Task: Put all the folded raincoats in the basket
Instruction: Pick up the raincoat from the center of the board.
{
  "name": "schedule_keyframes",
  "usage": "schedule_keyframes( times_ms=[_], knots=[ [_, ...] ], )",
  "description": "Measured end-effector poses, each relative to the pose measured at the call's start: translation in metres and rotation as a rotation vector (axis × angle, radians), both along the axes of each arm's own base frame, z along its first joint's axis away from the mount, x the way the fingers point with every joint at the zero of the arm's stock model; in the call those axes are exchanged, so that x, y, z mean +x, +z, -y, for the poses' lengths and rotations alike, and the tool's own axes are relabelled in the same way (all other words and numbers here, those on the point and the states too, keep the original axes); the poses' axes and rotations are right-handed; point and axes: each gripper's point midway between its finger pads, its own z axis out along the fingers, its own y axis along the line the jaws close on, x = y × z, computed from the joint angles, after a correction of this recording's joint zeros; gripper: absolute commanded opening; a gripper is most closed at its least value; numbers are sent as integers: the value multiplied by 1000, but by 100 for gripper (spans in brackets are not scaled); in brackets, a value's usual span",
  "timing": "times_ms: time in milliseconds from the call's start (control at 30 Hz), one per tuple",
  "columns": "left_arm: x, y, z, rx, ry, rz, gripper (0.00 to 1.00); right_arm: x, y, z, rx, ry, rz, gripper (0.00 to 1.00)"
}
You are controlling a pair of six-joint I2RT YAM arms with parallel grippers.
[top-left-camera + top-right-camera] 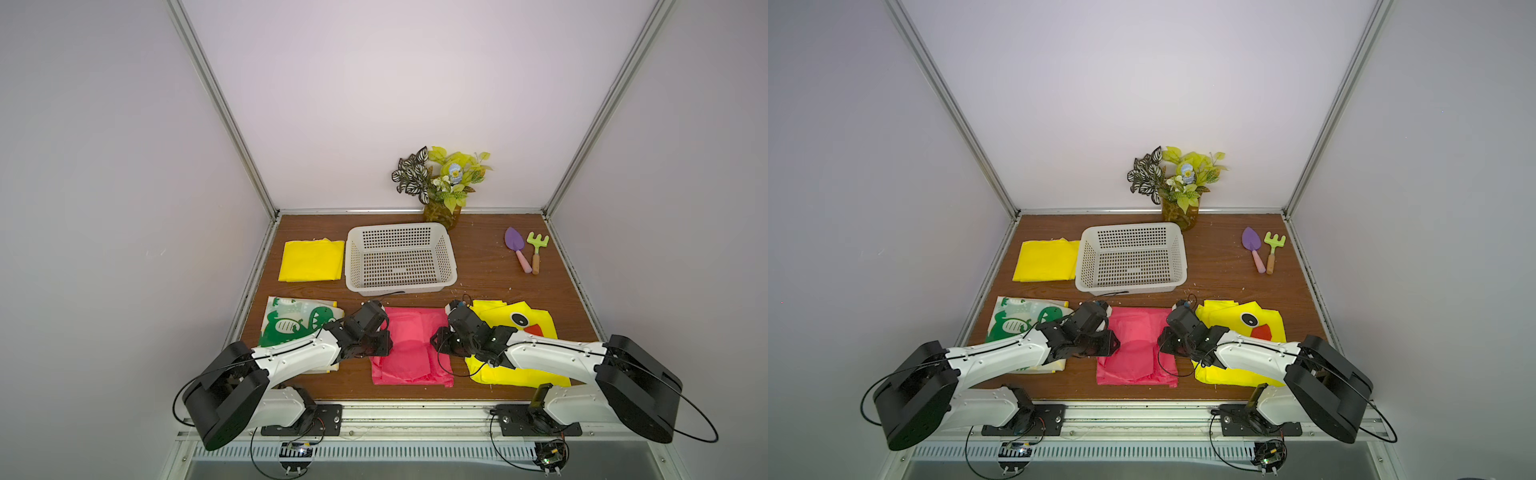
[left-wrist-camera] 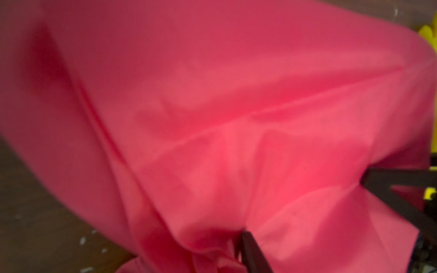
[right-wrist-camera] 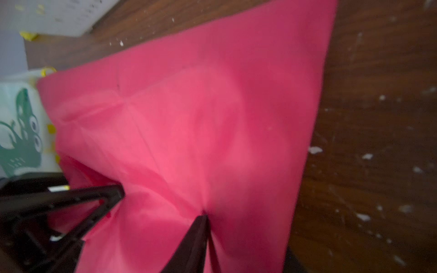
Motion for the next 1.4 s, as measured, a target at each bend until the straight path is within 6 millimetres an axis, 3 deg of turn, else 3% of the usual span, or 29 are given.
schedule_keyframes(
  times_ms=[33, 67, 667, 1133, 1400],
  knots=[
    [0, 1, 1, -6, 4, 0, 0, 0, 4, -1, 10, 1, 10, 4],
    [0, 3, 1, -8, 1, 2, 0, 0, 8, -2, 19, 3, 16, 0],
    [9, 52, 10, -41, 39, 13, 0, 0, 52, 0, -3, 19, 81, 0],
    [9, 119, 8, -144, 101, 63, 0, 13, 94, -18, -11, 63, 121, 0],
    [7, 129, 7, -158, 102, 59, 0, 8, 117, -14, 31, 65, 150, 0]
  ],
)
